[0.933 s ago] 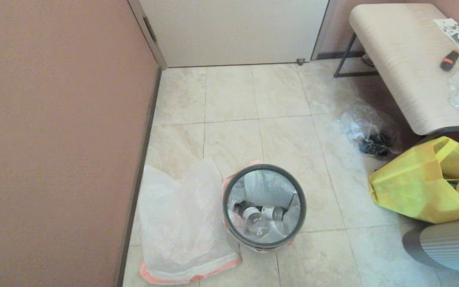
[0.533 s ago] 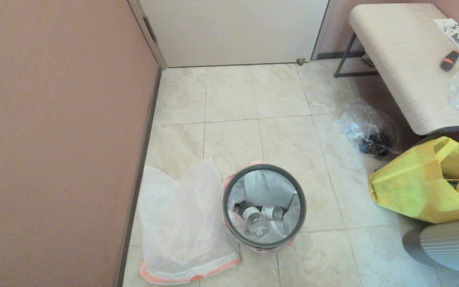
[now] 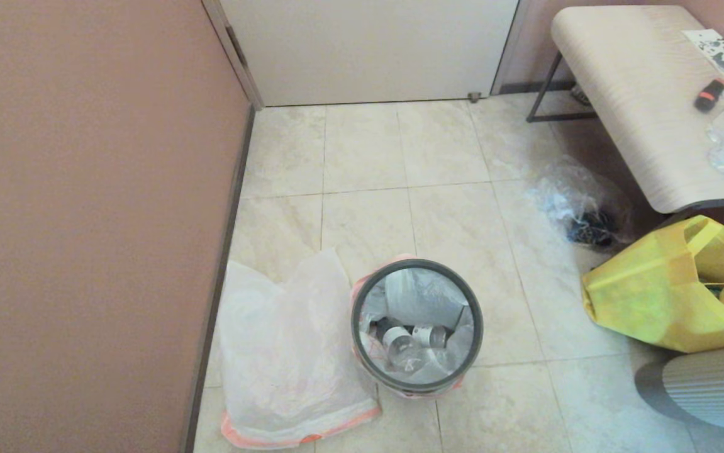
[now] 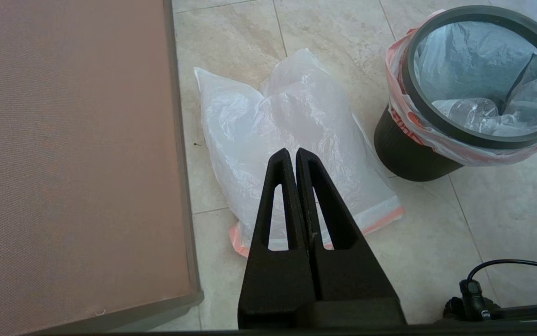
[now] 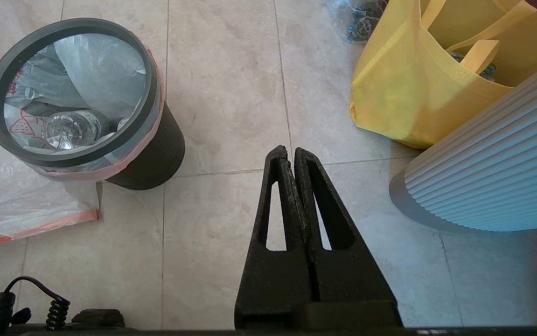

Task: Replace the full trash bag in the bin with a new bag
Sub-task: Place the trash can ring on the floor

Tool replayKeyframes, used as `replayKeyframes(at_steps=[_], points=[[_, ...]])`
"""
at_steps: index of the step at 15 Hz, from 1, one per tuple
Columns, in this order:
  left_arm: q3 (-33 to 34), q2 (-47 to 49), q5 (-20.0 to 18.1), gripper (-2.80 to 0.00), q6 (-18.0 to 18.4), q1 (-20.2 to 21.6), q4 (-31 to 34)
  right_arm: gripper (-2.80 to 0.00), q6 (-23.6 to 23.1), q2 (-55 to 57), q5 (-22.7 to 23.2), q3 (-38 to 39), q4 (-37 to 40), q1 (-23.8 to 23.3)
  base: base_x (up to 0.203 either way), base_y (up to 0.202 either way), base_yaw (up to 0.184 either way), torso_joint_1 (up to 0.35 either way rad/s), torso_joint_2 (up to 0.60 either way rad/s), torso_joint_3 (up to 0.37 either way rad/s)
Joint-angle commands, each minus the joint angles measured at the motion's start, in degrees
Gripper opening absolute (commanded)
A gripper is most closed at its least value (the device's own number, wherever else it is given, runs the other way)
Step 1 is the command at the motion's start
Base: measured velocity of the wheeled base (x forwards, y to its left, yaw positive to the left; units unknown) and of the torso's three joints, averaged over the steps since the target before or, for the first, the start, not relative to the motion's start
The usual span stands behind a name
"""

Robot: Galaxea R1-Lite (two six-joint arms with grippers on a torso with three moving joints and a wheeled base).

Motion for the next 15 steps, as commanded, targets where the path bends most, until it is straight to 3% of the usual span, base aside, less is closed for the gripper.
replayKeyframes(at_steps=[1, 7, 10, 15], points=[[0.00, -0.02, -0.02, -2.80, 0.01, 0.02, -0.01, -2.80, -0.18, 0.05, 0.00, 0.18, -0.03, 0.02, 0.000, 0.000, 0.000, 0.000, 0.00, 0.000], [0.00, -0.02, -0.02, -2.80, 0.01, 0.02, -0.01, -2.80, -1.13, 0.05, 0.17, 0.18, 0.20, 0.02, 0.000, 0.000, 0.000, 0.000, 0.00, 0.000], [0.00, 0.03, -0.02, -2.80, 0.01, 0.02, -0.01, -2.80, -5.03, 0.06, 0.43, -0.40, 0.35, -0.53, 0.000, 0.000, 0.000, 0.000, 0.00, 0.000], [0.00, -0.02, -0.02, -2.80, 0.01, 0.02, -0.01, -2.80, -8.74, 9.49, -3.52, -12.10, 1.40, -0.64, 0.000, 0.000, 0.000, 0.000, 0.00, 0.000]])
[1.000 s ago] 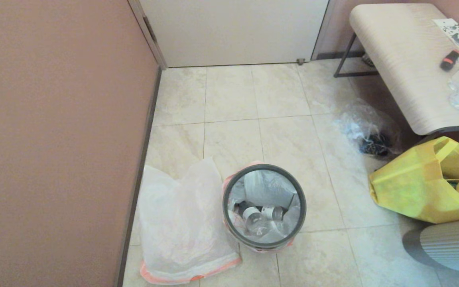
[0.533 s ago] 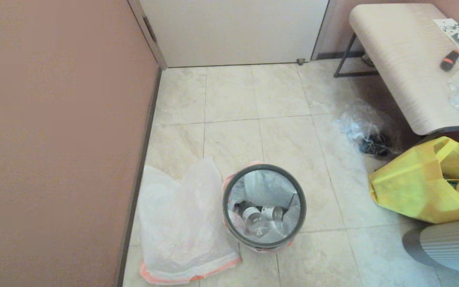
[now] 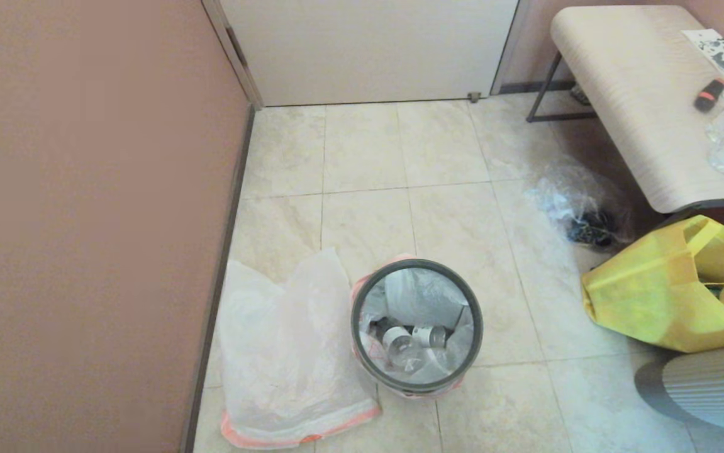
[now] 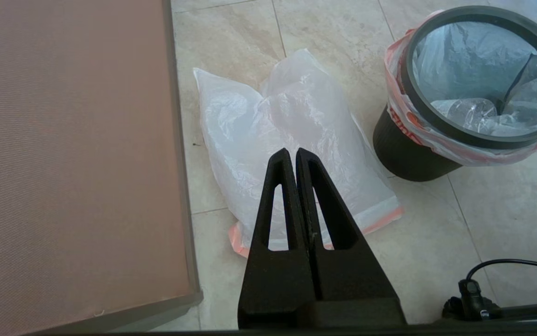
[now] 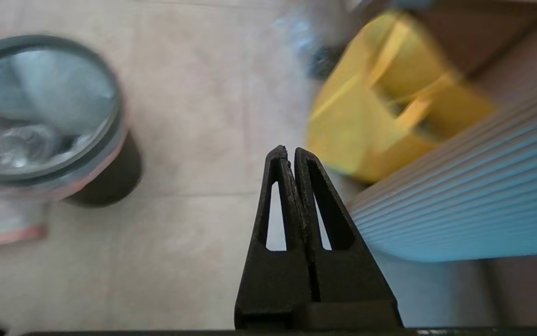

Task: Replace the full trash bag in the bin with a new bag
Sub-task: Place the trash can ring on the floor

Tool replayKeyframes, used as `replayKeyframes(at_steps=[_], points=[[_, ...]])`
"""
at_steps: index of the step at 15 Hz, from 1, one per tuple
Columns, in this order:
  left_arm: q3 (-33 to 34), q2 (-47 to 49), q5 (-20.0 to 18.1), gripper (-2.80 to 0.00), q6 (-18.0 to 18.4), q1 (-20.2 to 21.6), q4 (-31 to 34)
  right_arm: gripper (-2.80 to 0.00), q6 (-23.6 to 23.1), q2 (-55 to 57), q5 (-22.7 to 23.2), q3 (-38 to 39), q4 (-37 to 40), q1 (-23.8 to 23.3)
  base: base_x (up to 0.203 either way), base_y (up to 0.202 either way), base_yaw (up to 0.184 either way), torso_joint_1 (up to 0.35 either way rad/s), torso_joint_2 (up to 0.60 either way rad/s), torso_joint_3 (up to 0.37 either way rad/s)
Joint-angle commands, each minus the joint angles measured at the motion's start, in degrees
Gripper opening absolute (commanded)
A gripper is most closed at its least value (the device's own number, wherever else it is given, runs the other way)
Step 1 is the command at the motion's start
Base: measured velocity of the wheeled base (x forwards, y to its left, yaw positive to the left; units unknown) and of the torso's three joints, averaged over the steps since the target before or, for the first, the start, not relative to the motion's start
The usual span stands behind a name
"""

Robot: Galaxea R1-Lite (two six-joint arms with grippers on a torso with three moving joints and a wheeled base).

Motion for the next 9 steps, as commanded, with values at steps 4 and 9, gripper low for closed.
replayKeyframes(at_steps=[4, 9], points=[[0.00, -0.02, -0.02, -2.80, 0.06, 0.00, -0.01, -2.80, -5.45, 19.81, -2.66, -17.00, 0.61, -0.07, 0.000, 0.000, 0.000, 0.000, 0.00, 0.000], [0.00, -0.02, -0.02, -2.80, 0.06, 0.00, -0.01, -2.80, -8.26, 44.67, -3.11, -37.13, 0.86, 0.98, 0.000, 0.000, 0.000, 0.000, 0.00, 0.000]])
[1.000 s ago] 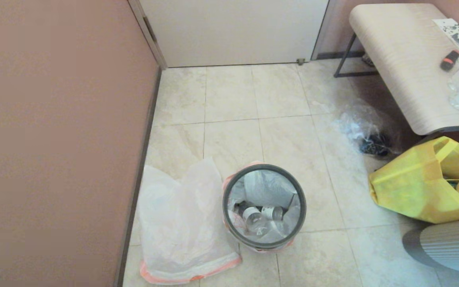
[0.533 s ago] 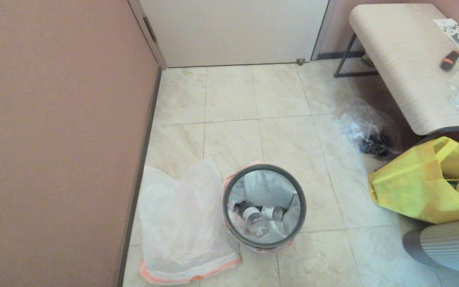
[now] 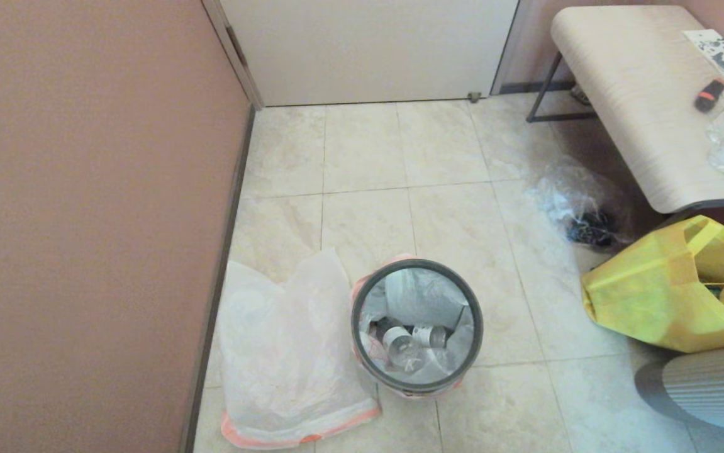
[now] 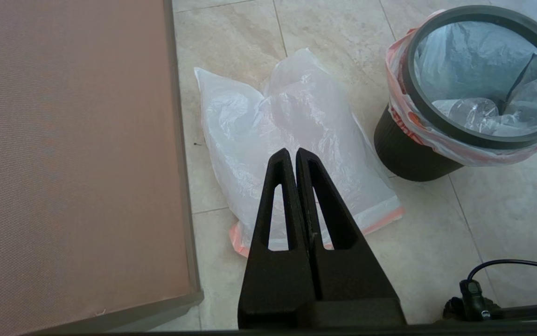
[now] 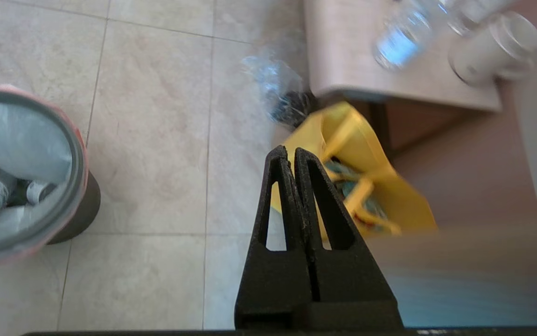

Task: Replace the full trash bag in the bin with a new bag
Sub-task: Place the trash can ring on the floor

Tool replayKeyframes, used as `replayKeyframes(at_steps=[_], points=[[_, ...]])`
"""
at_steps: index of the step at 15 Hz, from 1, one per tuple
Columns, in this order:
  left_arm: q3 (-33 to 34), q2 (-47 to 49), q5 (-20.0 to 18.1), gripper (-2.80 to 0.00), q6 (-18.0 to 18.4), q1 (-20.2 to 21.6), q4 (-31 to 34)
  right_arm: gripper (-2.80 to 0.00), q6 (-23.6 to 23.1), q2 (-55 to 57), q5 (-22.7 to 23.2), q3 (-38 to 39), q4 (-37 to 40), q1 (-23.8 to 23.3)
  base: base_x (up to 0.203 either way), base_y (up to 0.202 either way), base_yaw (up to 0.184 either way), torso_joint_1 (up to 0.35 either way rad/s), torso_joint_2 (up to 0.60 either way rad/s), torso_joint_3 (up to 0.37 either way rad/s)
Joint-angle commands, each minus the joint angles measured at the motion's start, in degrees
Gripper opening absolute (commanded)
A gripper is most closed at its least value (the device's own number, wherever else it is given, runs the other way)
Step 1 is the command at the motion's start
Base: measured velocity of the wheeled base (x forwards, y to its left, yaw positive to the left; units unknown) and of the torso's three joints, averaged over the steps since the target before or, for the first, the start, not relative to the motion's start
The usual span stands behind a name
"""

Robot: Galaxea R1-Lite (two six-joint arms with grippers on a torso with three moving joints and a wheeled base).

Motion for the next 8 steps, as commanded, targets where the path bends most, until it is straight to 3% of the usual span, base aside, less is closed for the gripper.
replayKeyframes(at_steps=[1, 4, 8], points=[[0.00, -0.02, -0.05, -2.80, 0.05, 0.00, 0.00, -2.80, -0.43, 17.54, -0.22, -9.09, 0.21, 1.54, 0.000, 0.000, 0.000, 0.000, 0.00, 0.000], [0.00, -0.02, -0.05, -2.80, 0.05, 0.00, 0.00, -2.80, -0.14, 32.97, -2.36, -15.86, 0.39, 5.76, 0.000, 0.000, 0.000, 0.000, 0.00, 0.000], [0.00, -0.02, -0.05, -2.80, 0.05, 0.00, 0.00, -2.80, 6.68, 52.31, -4.66, -20.55, -0.69, 13.78, 0.000, 0.000, 0.000, 0.000, 0.00, 0.000]])
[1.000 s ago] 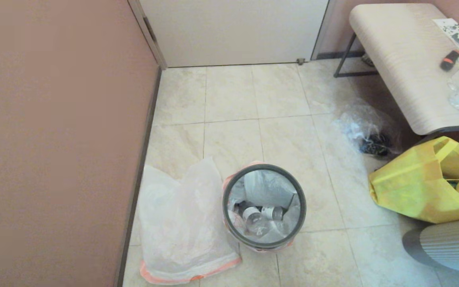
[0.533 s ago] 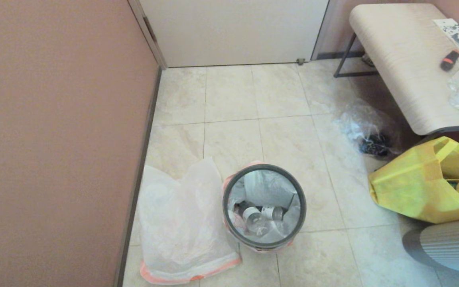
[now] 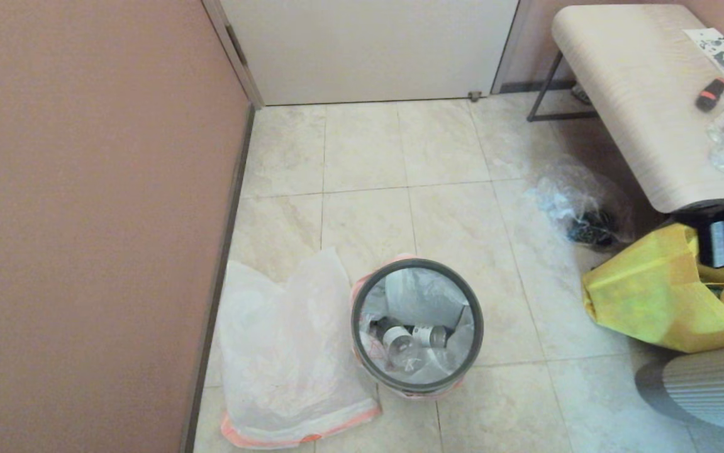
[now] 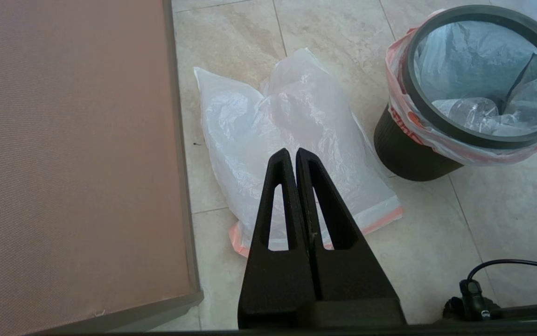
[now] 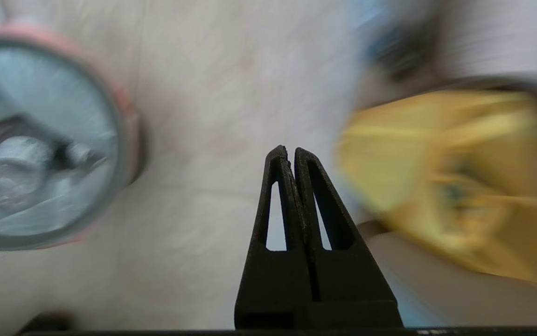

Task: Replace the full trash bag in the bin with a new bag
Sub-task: Place the trash can ring on the floor

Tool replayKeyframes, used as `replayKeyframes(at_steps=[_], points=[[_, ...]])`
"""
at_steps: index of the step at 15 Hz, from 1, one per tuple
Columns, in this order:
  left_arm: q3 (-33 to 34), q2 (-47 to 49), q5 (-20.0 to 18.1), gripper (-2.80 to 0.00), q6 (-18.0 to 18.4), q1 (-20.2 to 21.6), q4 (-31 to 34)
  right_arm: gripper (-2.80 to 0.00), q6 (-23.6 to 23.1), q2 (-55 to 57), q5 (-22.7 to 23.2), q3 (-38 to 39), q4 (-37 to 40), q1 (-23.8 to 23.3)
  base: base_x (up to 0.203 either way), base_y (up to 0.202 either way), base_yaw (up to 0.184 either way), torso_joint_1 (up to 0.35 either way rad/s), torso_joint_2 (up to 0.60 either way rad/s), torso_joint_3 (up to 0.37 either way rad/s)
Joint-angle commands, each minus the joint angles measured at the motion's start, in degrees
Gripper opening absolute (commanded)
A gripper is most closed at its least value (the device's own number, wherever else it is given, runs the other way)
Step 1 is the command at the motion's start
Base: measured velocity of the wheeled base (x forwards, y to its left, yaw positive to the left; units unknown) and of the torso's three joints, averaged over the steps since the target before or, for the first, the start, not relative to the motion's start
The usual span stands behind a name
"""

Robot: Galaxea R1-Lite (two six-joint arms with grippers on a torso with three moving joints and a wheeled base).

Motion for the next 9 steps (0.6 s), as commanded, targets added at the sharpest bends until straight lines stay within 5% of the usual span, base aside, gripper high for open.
replayKeyframes(at_steps=[1, 9], points=[[0.00, -0.02, 0.00, -2.80, 0.02, 0.00, -0.01, -2.80, 3.14, 15.62, -0.73, -2.71, -0.94, 3.64, 0.000, 0.000, 0.000, 0.000, 0.00, 0.000], [0.00, -0.02, 0.00, -2.80, 0.02, 0.00, -0.01, -2.80, 17.82, 35.22, -1.94, -7.72, -1.92, 12.94, 0.000, 0.000, 0.000, 0.000, 0.00, 0.000]])
